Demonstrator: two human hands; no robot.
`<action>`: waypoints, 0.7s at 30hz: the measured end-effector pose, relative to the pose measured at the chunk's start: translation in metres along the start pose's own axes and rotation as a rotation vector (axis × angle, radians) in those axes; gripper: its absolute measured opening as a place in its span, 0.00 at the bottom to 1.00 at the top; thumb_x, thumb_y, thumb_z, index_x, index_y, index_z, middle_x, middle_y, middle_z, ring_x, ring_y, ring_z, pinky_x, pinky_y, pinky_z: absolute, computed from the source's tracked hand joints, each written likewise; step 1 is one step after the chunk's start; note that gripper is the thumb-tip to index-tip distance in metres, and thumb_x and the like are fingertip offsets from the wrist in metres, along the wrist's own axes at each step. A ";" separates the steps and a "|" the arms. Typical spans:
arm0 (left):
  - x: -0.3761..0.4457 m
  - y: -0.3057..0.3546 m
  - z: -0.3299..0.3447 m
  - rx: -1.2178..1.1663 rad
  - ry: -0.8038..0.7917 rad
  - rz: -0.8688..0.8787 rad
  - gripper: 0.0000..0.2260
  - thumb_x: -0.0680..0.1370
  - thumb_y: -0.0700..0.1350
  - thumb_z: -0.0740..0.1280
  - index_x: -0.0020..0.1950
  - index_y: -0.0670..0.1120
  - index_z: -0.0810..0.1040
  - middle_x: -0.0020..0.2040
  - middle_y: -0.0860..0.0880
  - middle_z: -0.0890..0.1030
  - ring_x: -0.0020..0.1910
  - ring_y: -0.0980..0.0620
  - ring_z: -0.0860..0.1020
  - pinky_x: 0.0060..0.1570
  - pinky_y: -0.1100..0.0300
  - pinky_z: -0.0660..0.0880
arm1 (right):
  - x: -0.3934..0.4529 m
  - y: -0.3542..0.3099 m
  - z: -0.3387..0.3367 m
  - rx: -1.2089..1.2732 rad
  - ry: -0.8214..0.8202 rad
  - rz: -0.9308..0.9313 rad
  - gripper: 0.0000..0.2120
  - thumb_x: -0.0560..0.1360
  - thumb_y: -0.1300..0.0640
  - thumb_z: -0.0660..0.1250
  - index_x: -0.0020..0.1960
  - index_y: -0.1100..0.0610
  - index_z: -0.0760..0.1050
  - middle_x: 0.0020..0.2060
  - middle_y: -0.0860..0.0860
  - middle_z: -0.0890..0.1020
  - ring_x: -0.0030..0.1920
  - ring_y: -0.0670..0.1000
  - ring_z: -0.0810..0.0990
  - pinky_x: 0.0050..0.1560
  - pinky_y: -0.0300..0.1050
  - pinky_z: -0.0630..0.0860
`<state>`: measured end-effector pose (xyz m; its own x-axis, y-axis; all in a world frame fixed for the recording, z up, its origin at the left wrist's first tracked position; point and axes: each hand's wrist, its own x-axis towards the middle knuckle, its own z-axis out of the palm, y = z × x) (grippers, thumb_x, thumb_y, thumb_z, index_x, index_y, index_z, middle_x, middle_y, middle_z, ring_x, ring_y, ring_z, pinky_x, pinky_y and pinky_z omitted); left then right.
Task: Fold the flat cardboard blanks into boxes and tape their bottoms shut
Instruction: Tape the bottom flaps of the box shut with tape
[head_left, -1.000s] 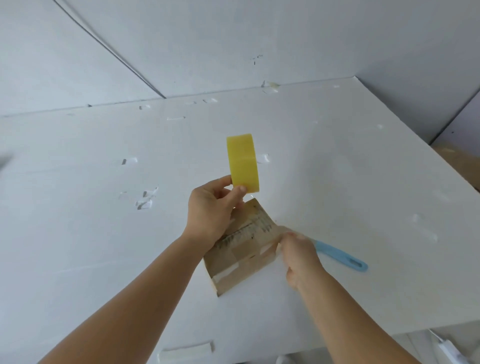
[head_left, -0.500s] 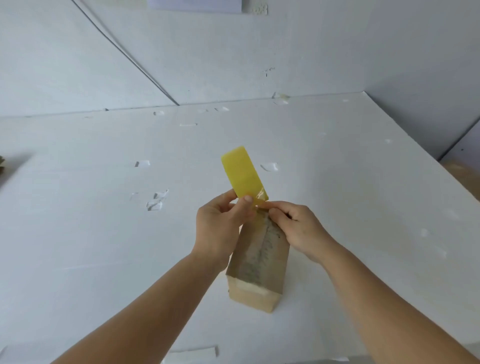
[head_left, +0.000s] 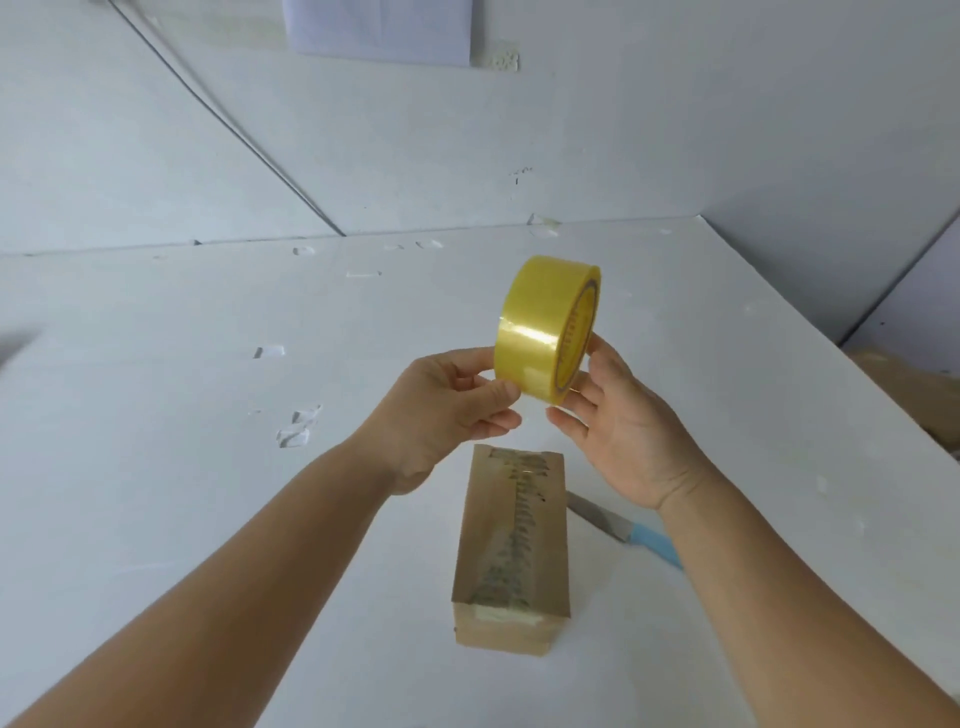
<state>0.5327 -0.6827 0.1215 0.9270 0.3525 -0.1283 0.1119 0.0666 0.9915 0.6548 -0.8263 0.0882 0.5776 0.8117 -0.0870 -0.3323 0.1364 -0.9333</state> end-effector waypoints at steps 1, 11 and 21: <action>0.001 0.002 0.000 0.012 -0.010 -0.024 0.10 0.78 0.37 0.66 0.53 0.50 0.82 0.35 0.48 0.79 0.37 0.54 0.80 0.48 0.60 0.80 | 0.000 0.000 -0.001 0.015 0.033 -0.002 0.41 0.57 0.32 0.75 0.67 0.43 0.69 0.62 0.50 0.79 0.61 0.49 0.78 0.63 0.48 0.71; 0.008 -0.005 0.000 0.069 -0.137 -0.293 0.08 0.75 0.42 0.70 0.53 0.43 0.80 0.34 0.46 0.78 0.34 0.54 0.79 0.43 0.61 0.78 | -0.008 -0.009 -0.004 0.266 0.199 -0.092 0.48 0.45 0.32 0.78 0.58 0.55 0.73 0.46 0.50 0.77 0.48 0.50 0.83 0.46 0.50 0.80; 0.000 -0.009 0.006 -0.140 -0.169 -0.432 0.04 0.76 0.40 0.68 0.42 0.40 0.78 0.36 0.45 0.79 0.35 0.50 0.82 0.36 0.59 0.80 | -0.022 -0.013 -0.010 0.275 0.082 -0.188 0.41 0.55 0.38 0.80 0.61 0.51 0.67 0.38 0.47 0.78 0.39 0.46 0.78 0.51 0.53 0.76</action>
<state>0.5336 -0.6889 0.1129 0.8528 0.1088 -0.5108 0.4611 0.3024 0.8342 0.6536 -0.8514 0.0989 0.7025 0.7106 0.0397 -0.3962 0.4368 -0.8076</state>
